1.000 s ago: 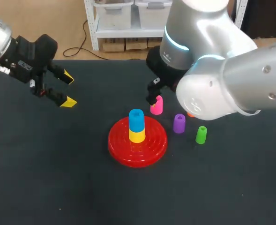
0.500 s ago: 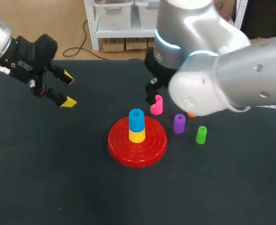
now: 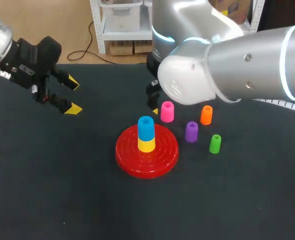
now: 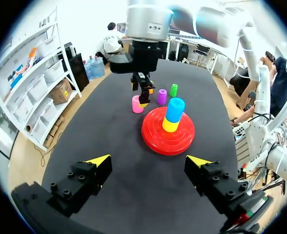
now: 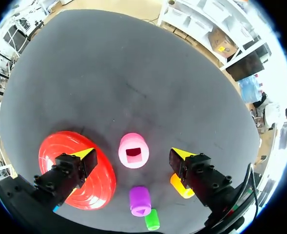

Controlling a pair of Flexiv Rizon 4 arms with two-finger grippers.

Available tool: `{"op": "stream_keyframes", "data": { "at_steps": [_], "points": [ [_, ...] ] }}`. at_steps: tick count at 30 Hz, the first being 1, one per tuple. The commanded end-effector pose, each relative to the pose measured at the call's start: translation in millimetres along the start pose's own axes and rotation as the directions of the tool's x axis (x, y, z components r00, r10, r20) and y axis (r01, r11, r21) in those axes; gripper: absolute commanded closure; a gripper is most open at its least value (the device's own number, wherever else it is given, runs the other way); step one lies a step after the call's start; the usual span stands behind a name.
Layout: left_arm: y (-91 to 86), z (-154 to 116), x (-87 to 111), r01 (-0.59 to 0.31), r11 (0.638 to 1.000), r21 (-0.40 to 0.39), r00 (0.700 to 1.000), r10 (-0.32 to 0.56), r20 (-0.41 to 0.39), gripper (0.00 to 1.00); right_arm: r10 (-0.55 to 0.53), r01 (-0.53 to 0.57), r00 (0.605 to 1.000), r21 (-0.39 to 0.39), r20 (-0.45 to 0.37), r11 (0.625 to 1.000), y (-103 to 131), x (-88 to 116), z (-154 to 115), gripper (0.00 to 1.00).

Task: Pick up and stack the cylinders on the red base in this order: pink,purple,orange,green

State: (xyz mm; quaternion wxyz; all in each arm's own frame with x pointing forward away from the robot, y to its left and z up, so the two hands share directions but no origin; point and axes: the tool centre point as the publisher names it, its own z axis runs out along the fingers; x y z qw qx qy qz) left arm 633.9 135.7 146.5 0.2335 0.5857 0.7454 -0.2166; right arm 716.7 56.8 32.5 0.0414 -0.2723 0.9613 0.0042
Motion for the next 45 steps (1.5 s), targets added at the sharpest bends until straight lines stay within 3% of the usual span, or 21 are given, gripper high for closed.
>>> {"op": "stream_keyframes", "data": {
  "at_steps": [1,2,3,5,8,16,18,20,27,28,32,37,45],
  "points": [
    [0.3,0.1,-0.3,0.000,1.000,0.001,1.000,0.000,-0.003,0.00,-0.001,0.001,1.000,-0.013,-0.003,1.000,-1.9,-2.4,-0.4,0.10],
    [0.3,0.1,-0.3,0.000,1.000,0.001,1.000,0.000,-0.003,0.00,-0.002,0.002,1.000,-0.015,-0.001,1.000,-1.8,-2.0,-0.9,0.13],
    [0.3,0.1,-0.3,0.000,1.000,0.001,1.000,0.000,-0.003,0.00,-0.003,0.003,1.000,-0.017,0.000,1.000,-1.5,-1.6,-1.2,0.26],
    [0.3,0.1,-0.3,0.000,1.000,0.001,1.000,0.000,-0.003,0.00,-0.003,0.003,1.000,-0.019,0.002,1.000,-0.5,-0.6,-1.5,0.37],
    [0.3,0.1,-0.3,0.000,1.000,0.001,1.000,0.000,-0.003,0.00,-0.009,0.010,1.000,-0.022,0.007,1.000,-0.1,0.7,0.1,0.40],
    [0.3,0.1,-0.3,0.000,1.000,0.001,1.000,0.000,-0.003,0.00,-0.011,0.011,1.000,-0.019,0.001,1.000,0.7,7.2,5.6,0.36],
    [0.3,0.1,-0.3,0.000,1.000,0.001,1.000,0.000,-0.003,0.00,-0.010,0.010,1.000,-0.018,0.002,1.000,1.1,7.7,6.2,0.38],
    [0.3,0.1,-0.3,0.000,1.000,0.001,1.000,0.000,-0.003,0.00,-0.010,0.010,1.000,-0.017,0.003,1.000,1.4,8.1,6.6,0.49],
    [0.3,0.1,-0.3,0.000,1.000,0.001,1.000,0.000,-0.003,0.00,-0.009,0.009,1.000,-0.017,-0.004,1.000,3.5,9.6,8.7,0.56],
    [0.3,0.1,-0.3,0.000,1.000,0.001,1.000,0.000,-0.003,0.00,-0.010,0.010,1.000,-0.018,-0.004,1.000,3.8,9.7,8.8,0.59],
    [0.3,0.1,-0.3,0.000,1.000,0.001,1.000,0.000,-0.003,0.00,-0.008,0.008,1.000,-0.014,0.002,1.000,4.6,9.2,4.1,1.00],
    [0.3,0.1,-0.3,0.000,1.000,0.001,1.000,0.000,-0.003,0.00,-0.013,0.013,1.000,0.003,0.018,1.000,2.7,8.6,-11.5,1.00],
    [0.3,0.1,-0.3,0.000,1.000,0.001,1.000,0.000,-0.003,0.00,-0.037,0.036,0.999,0.025,0.033,0.999,6.1,12.7,-63.1,1.00]
  ]
}}
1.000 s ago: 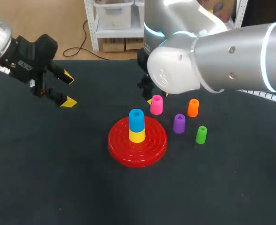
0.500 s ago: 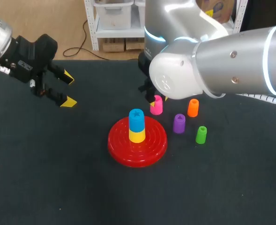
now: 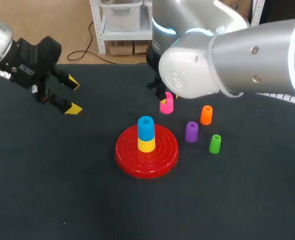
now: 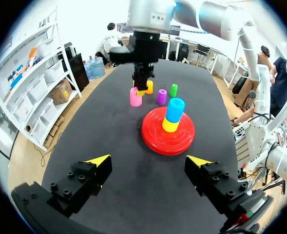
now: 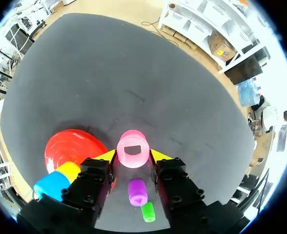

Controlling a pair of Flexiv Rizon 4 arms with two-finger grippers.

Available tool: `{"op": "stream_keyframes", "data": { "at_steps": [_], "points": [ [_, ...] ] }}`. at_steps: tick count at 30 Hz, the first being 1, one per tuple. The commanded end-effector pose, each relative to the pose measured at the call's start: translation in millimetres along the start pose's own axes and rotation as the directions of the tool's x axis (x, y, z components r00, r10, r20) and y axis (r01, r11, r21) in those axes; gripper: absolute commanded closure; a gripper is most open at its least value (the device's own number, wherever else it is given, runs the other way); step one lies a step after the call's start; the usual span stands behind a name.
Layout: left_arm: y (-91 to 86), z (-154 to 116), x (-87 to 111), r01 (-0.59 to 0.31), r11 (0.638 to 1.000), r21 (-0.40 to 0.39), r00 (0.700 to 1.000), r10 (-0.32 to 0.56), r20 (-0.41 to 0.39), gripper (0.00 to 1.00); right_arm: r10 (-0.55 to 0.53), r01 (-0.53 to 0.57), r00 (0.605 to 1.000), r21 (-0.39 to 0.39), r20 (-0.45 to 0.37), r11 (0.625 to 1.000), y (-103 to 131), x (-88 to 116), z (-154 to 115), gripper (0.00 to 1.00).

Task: Pick up and stack the cylinders on the red base in this order: pink,purple,orange,green

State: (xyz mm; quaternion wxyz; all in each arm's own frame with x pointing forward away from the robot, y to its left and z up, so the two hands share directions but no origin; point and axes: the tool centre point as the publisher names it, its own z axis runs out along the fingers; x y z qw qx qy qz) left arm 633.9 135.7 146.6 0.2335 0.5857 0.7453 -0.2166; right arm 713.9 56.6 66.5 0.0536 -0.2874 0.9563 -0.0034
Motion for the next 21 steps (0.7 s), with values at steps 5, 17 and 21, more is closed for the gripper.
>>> {"op": "stream_keyframes", "data": {
  "at_steps": [5,17,21],
  "points": [
    [0.3,0.1,-0.2,0.000,1.000,0.001,1.000,0.000,-0.003,0.00,-0.046,0.047,0.998,-0.037,0.038,0.998,15.9,19.5,-68.1,1.00],
    [0.3,0.1,-0.2,0.000,1.000,0.001,1.000,0.000,-0.003,0.00,-0.234,0.240,0.969,-0.081,0.081,0.967,65.2,43.3,-115.7,1.00],
    [0.3,0.1,-0.2,0.000,1.000,0.001,1.000,0.000,-0.003,0.00,-0.275,0.278,0.960,-0.076,0.053,0.957,79.3,47.1,-109.1,1.00]
  ]
}}
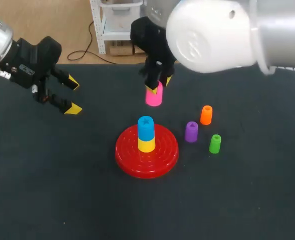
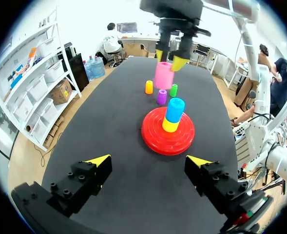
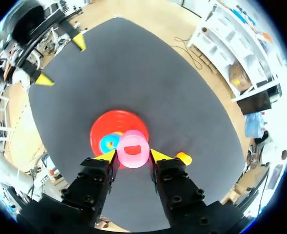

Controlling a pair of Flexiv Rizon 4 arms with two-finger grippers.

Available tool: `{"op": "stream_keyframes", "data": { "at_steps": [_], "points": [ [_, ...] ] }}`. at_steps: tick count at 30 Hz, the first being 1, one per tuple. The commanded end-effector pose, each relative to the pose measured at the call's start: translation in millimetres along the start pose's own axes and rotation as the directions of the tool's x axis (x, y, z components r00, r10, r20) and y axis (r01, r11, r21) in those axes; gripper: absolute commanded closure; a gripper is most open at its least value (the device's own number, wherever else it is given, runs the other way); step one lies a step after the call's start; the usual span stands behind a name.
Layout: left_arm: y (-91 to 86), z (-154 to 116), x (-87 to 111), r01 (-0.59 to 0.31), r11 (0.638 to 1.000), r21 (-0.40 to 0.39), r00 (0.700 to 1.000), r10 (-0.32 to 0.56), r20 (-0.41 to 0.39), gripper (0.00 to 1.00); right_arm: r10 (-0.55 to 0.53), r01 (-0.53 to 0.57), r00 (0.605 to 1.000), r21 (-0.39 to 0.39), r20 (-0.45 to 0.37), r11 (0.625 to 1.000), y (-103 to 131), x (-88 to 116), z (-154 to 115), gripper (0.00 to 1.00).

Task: Pick up and stack the cylinders on the red base in this order: pink,purple,orange,green

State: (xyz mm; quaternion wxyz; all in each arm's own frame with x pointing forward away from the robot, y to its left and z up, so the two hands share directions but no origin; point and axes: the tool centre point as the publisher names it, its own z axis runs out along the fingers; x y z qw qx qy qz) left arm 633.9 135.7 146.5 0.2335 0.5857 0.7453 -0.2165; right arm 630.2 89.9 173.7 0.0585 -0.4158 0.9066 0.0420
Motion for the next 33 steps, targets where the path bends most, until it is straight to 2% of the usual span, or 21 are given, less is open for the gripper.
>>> {"op": "stream_keyframes", "data": {
  "at_steps": [1,13,33],
  "points": [
    [0.3,0.1,-0.3,0.000,1.000,0.001,1.000,0.000,-0.003,0.00,-0.017,0.017,1.000,0.014,-0.014,1.000,13.0,4.7,8.8,1.00],
    [0.3,0.1,-0.3,0.000,1.000,0.001,1.000,0.000,-0.003,0.00,-0.079,0.080,0.996,0.001,-0.051,0.997,35.9,9.4,19.2,1.00],
    [0.3,0.1,-0.3,0.000,1.000,0.001,1.000,0.000,-0.003,0.00,-0.086,0.089,0.992,0.024,-0.090,0.996,37.5,6.5,44.4,1.00]
  ]
}}
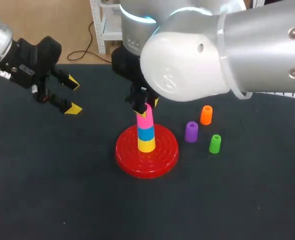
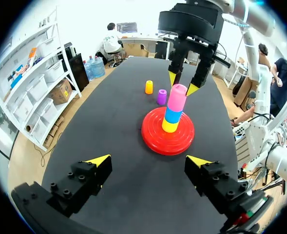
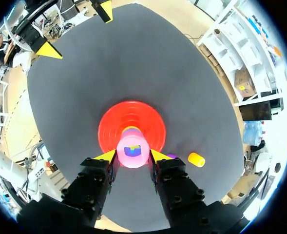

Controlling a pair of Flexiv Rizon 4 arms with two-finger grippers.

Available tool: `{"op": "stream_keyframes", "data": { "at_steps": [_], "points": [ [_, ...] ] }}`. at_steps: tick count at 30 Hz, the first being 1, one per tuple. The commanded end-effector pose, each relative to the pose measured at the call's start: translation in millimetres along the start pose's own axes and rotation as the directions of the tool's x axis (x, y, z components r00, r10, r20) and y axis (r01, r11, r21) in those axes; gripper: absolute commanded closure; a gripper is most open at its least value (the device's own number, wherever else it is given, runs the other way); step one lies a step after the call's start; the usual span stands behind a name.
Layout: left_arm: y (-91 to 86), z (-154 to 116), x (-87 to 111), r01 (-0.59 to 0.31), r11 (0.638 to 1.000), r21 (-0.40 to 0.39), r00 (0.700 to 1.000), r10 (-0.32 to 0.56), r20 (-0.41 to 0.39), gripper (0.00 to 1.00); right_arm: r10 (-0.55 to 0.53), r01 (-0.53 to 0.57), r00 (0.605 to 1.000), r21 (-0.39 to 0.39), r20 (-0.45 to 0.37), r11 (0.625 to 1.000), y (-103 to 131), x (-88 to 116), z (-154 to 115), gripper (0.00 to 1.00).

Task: Pick up and stack the cylinders on the red base in this order: pink,purple,orange,green

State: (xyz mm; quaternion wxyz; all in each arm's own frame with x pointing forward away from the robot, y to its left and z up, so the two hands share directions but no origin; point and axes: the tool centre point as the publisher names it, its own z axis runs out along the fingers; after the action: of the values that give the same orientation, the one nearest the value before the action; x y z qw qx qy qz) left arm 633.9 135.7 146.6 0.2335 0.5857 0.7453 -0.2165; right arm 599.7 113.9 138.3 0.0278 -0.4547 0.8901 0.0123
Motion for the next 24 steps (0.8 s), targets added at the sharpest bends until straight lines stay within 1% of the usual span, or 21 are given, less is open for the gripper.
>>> {"op": "stream_keyframes", "data": {
  "at_steps": [1,3,6,9,10,11,12,15,19,22,24],
  "points": [
    [0.3,0.1,-0.2,0.000,1.000,0.001,1.000,0.000,-0.003,0.00,-0.003,0.003,1.000,0.008,-0.013,1.000,0.0,-0.9,11.4,1.00],
    [0.3,0.1,-0.2,0.000,1.000,0.001,1.000,0.000,-0.003,0.00,0.006,-0.005,0.999,0.014,-0.036,1.000,-0.4,-1.2,19.6,1.00],
    [0.3,0.1,-0.2,0.000,1.000,0.001,1.000,0.000,-0.003,0.00,0.020,-0.020,0.999,0.009,-0.047,1.000,-1.7,-1.4,25.8,1.00],
    [0.3,0.1,-0.2,0.000,1.000,0.001,1.000,0.000,-0.003,0.00,0.027,-0.027,1.000,-0.002,-0.006,1.000,-3.6,-0.5,16.3,1.00],
    [0.3,0.1,-0.2,0.000,1.000,0.001,1.000,0.000,-0.003,0.00,0.030,-0.029,0.999,-0.005,0.020,1.000,-4.8,0.0,10.8,0.85],
    [0.3,0.1,-0.2,0.000,1.000,0.001,1.000,0.000,-0.003,0.00,0.035,-0.035,0.999,-0.011,0.040,0.999,-6.3,0.4,4.9,0.55],
    [0.3,0.1,-0.2,0.000,1.000,0.001,1.000,0.000,-0.003,0.00,0.048,-0.047,0.997,-0.022,0.053,0.999,-8.7,0.8,-0.2,0.00],
    [0.3,0.1,-0.2,0.000,1.000,0.001,1.000,0.000,-0.003,0.00,0.079,-0.076,0.992,-0.029,0.097,0.997,-18.8,3.3,-17.4,0.00],
    [0.3,0.1,-0.2,0.000,1.000,0.001,1.000,0.000,-0.003,0.00,0.140,-0.138,0.979,-0.022,0.148,0.990,-40.8,9.4,-33.5,0.00],
    [0.3,0.1,-0.2,0.000,1.000,0.001,1.000,0.000,-0.003,0.00,0.198,-0.201,0.966,-0.001,0.166,0.980,-62.4,15.2,-32.8,0.00],
    [0.3,0.1,-0.2,0.000,1.000,0.001,1.000,0.000,-0.003,0.00,0.246,-0.250,0.959,0.016,0.143,0.968,-77.3,19.3,-25.9,0.00]
  ]
}}
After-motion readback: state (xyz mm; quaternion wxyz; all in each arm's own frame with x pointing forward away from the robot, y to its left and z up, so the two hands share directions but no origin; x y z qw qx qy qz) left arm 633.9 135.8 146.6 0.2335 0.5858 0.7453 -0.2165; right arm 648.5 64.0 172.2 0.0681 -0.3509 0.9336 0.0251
